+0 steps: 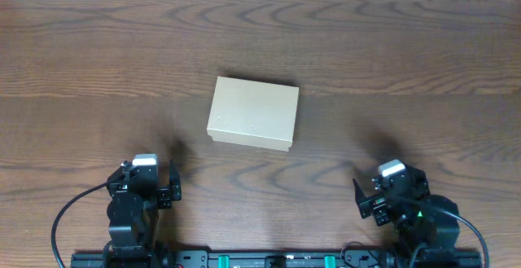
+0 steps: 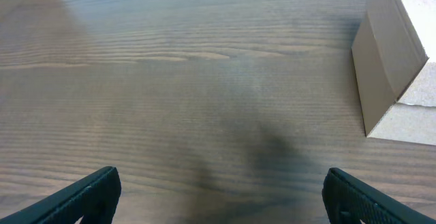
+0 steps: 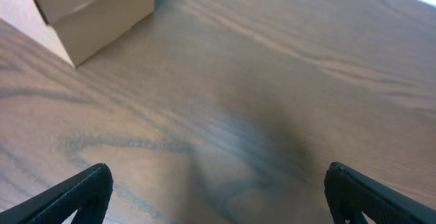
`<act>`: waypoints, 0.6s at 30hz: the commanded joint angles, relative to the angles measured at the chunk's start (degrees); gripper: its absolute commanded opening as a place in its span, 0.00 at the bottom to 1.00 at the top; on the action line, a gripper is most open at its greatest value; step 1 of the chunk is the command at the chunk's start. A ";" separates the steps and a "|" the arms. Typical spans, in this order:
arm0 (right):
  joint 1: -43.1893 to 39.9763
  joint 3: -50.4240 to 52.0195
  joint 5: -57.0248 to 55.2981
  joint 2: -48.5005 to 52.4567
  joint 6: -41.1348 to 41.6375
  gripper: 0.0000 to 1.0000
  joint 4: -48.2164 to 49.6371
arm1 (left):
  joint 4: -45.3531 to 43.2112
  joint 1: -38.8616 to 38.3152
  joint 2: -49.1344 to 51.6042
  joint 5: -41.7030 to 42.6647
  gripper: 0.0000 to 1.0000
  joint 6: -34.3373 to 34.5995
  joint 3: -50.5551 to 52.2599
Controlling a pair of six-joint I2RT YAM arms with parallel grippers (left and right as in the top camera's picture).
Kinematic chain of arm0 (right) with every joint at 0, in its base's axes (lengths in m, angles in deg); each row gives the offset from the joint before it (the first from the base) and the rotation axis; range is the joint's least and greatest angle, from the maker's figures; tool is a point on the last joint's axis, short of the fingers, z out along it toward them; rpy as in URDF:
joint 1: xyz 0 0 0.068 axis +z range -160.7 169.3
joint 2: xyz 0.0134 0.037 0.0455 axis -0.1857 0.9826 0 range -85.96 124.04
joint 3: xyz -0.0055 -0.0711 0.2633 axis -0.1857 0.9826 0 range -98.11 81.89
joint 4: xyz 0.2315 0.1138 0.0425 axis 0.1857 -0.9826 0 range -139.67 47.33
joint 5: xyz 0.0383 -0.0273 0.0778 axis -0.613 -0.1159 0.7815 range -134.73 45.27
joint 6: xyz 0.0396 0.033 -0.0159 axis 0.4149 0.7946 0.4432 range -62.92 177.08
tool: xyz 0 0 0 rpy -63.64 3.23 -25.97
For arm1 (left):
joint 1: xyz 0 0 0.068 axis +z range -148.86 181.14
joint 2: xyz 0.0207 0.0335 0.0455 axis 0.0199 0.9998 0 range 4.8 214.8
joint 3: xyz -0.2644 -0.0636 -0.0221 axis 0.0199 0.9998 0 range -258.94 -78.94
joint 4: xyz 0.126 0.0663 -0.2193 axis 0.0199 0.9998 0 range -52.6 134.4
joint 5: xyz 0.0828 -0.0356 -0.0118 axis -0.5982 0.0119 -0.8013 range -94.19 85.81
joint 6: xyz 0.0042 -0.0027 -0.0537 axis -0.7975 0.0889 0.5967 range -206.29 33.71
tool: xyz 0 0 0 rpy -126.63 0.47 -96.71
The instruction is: Pack container
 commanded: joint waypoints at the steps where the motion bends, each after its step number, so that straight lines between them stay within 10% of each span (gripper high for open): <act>1: 1.01 2.21 0.70 -0.50 -0.83 0.99 0.28 | 0.11 -0.22 -0.37 -1.05 0.95 -0.37 0.72; 18: 1.62 3.76 -0.66 -0.48 -0.85 0.99 0.46 | 0.11 -0.22 -0.37 -1.05 0.95 -0.37 0.72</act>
